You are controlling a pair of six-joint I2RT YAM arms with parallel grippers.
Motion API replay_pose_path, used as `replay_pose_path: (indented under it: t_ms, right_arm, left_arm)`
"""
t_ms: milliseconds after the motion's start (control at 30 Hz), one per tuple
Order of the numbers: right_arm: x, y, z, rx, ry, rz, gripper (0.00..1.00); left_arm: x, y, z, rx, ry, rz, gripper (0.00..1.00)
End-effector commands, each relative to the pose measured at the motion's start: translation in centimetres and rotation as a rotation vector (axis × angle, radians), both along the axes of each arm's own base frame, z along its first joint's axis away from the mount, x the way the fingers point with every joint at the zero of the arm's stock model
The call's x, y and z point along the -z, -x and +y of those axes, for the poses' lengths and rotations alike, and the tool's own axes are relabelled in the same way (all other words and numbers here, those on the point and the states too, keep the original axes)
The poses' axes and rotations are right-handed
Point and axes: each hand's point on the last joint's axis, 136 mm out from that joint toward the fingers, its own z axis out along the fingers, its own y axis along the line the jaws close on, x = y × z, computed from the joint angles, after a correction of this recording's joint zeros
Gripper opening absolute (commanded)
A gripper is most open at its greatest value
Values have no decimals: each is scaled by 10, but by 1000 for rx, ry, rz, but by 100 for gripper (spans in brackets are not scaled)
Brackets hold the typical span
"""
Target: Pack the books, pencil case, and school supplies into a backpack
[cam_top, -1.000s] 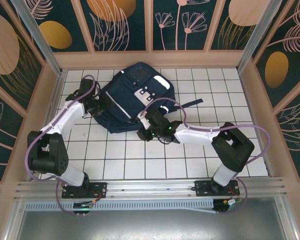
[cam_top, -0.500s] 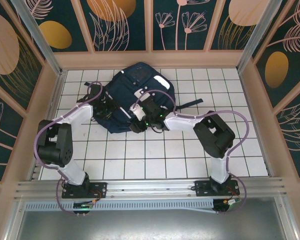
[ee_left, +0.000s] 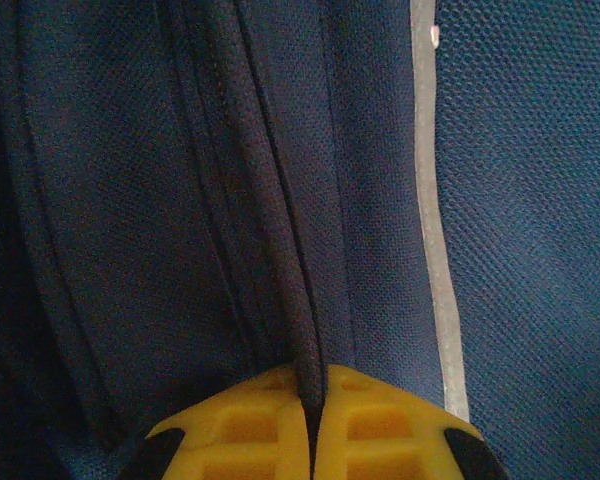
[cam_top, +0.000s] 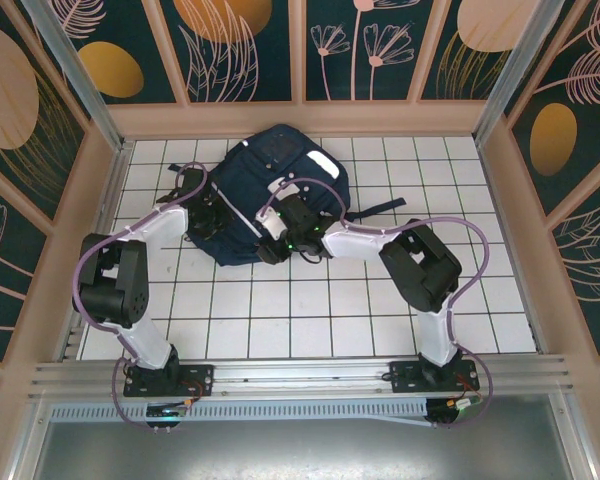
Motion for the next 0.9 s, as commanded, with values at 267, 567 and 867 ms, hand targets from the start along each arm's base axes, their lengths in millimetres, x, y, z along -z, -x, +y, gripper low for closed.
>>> replay_pose_path:
  t_ms: [267, 567, 867]
  right_arm:
    - [4, -23, 11, 125, 23, -102, 21]
    - [-2, -16, -7, 154, 13, -92, 0]
    - [-10, -30, -54, 276, 11, -111, 0]
  left_arm:
    - [-36, 1, -19, 51, 101, -54, 0]
    - [-31, -1, 3, 24, -15, -51, 0]
    - [-30, 1, 19, 22, -54, -46, 0]
